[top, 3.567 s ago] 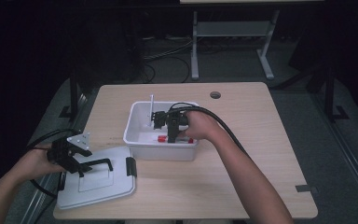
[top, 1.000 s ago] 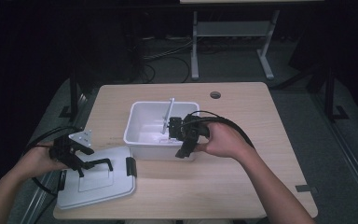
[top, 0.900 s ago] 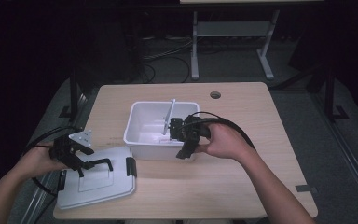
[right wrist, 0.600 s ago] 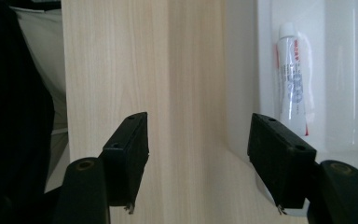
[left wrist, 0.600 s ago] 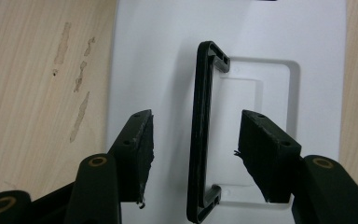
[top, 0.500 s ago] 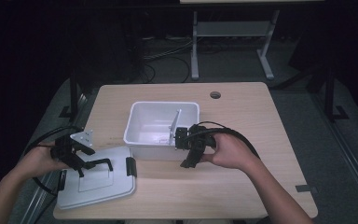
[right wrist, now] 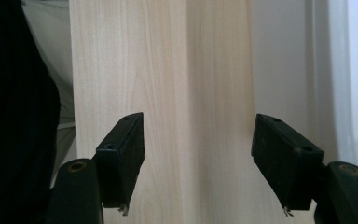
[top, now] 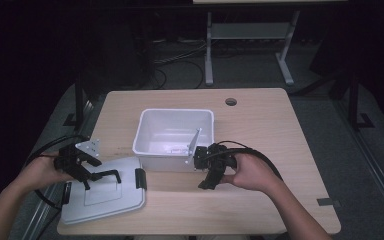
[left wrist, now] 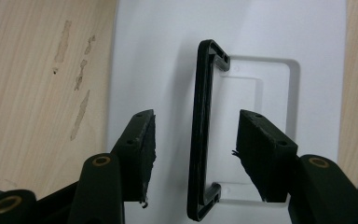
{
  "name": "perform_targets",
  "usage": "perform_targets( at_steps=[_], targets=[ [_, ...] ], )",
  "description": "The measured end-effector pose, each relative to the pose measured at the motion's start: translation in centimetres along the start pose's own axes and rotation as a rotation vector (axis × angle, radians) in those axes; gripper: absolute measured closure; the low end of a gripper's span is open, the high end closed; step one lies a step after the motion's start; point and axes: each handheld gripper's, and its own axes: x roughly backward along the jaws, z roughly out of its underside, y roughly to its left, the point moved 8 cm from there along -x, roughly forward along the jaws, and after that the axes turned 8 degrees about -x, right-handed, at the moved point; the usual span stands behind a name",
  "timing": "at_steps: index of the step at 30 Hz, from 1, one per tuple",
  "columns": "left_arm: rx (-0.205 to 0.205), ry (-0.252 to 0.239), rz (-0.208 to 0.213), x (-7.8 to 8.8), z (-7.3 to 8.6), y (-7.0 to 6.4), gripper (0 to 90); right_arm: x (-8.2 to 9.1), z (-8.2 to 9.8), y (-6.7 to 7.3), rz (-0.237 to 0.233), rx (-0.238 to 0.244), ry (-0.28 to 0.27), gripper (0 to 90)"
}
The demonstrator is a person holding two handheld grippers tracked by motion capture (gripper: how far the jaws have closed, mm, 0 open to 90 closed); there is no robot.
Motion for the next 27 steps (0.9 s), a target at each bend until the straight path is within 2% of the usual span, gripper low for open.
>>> perform_targets(
  at_steps=[4,11,27],
  targets=[
    [0.0,0.0,-0.001,-0.1,0.0,0.0,46.6,-0.5,0.6,0.1,-0.004,-0.018,0.0,33.2],
    [-0.004,0.008,0.016,-0.3,-0.1,-0.1,48.2,-1.4,1.7,0.3,-0.005,-0.024,-0.001,32.7],
    [-0.036,0.03,0.053,-0.9,-0.1,-0.5,64.7,-3.0,3.5,0.5,-0.018,-0.053,-0.016,32.1]
  ],
)
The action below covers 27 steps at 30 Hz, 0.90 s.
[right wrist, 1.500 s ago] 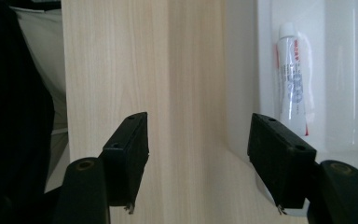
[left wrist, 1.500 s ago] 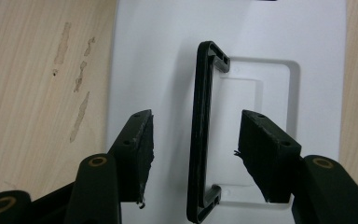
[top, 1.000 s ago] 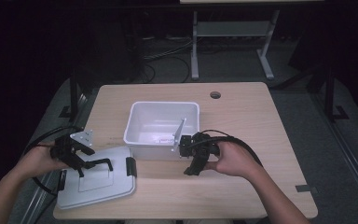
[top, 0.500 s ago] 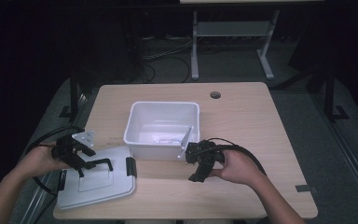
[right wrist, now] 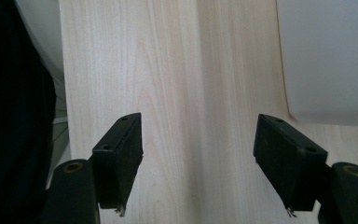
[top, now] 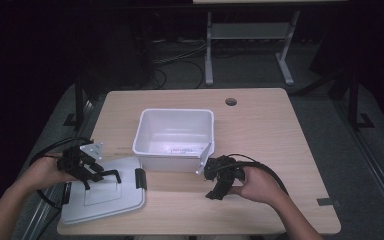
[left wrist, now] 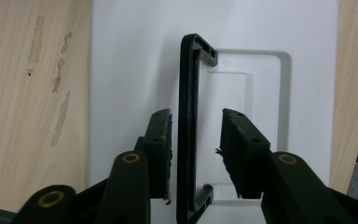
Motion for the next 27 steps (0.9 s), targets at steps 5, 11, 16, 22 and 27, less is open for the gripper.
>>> perform_targets(
  at_steps=[5,11,16,22,27],
  targets=[
    [-0.001,0.013,0.011,-0.2,0.0,0.1,68.0,-0.3,0.4,0.2,-0.002,-0.009,0.004,32.1],
    [-0.004,0.018,0.011,-0.3,0.0,0.1,72.3,-0.3,0.8,0.1,0.004,-0.013,-0.004,32.1],
    [-0.006,0.032,0.02,-0.3,0.0,0.1,75.6,-0.2,1.0,0.1,0.01,-0.018,-0.017,32.2],
    [-0.01,0.039,0.027,-0.6,0.1,0.0,76.7,-0.1,1.1,0.1,0.016,-0.014,-0.021,32.1],
    [-0.009,0.044,0.038,-0.6,0.1,-0.1,79.0,-0.1,1.2,0.0,0.014,-0.017,-0.018,32.1]
  ],
)
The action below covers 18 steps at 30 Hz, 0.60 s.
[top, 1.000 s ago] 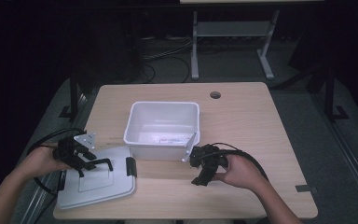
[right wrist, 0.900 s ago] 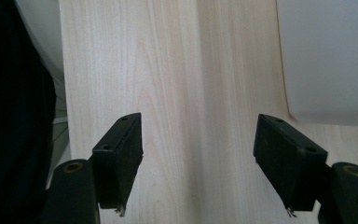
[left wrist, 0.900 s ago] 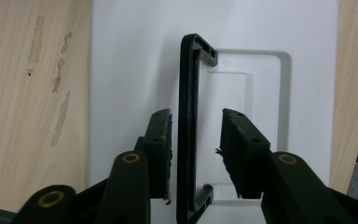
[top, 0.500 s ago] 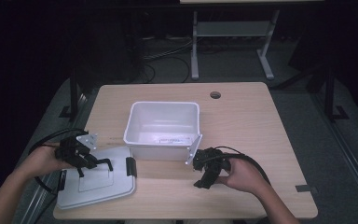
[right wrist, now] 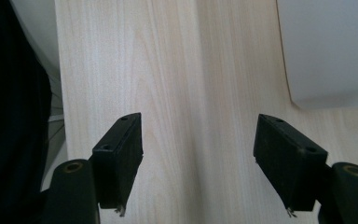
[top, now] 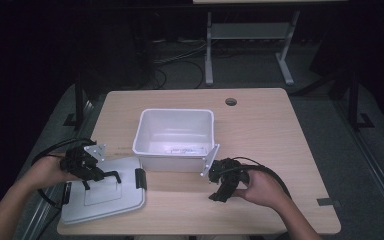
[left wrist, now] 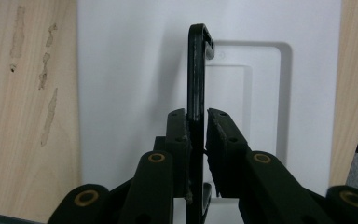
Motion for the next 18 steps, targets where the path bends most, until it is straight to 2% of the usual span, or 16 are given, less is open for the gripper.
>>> perform_targets(
  at_steps=[14,18],
  targets=[
    [-0.007,0.012,0.031,-0.22,-0.08,-0.43,83.5,0.08,-0.08,0.04,-0.005,0.003,-0.009,31.9],
    [-0.014,0.015,0.02,-0.15,-0.06,-0.47,84.4,0.11,-0.09,0.02,-0.002,0.005,-0.012,31.9]
  ],
)
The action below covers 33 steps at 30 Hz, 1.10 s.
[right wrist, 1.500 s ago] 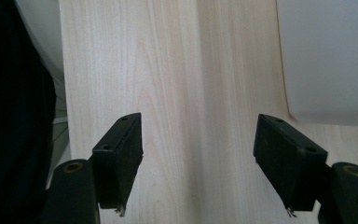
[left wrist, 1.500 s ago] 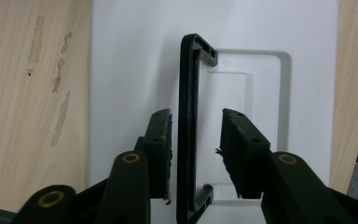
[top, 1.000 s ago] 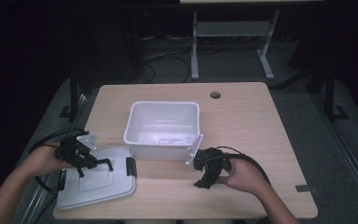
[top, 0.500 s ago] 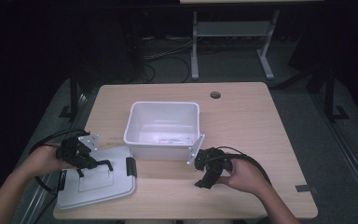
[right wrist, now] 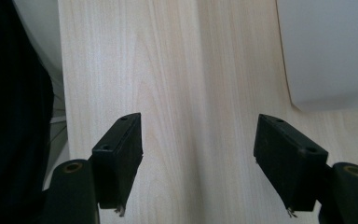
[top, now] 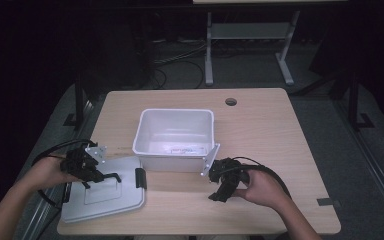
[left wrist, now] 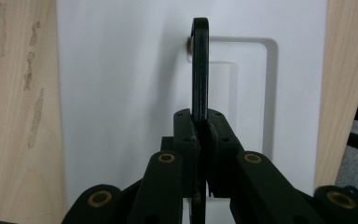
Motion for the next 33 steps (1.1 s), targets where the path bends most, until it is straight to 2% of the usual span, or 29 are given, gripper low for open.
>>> perform_targets(
  at_steps=[6,20,33],
  targets=[
    [-0.013,0.009,0.002,0.2,0.0,-0.2,84.5,0.2,0.0,-0.1,0.004,-0.001,-0.007,31.9],
    [-0.017,0.02,-0.039,3.2,0.3,-0.3,84.5,0.6,0.2,-0.2,0.005,-0.009,-0.028,31.9],
    [-0.009,0.024,-0.052,5.7,1.0,-0.6,84.6,0.4,0.3,-0.1,0.002,-0.012,-0.03,31.9]
  ],
)
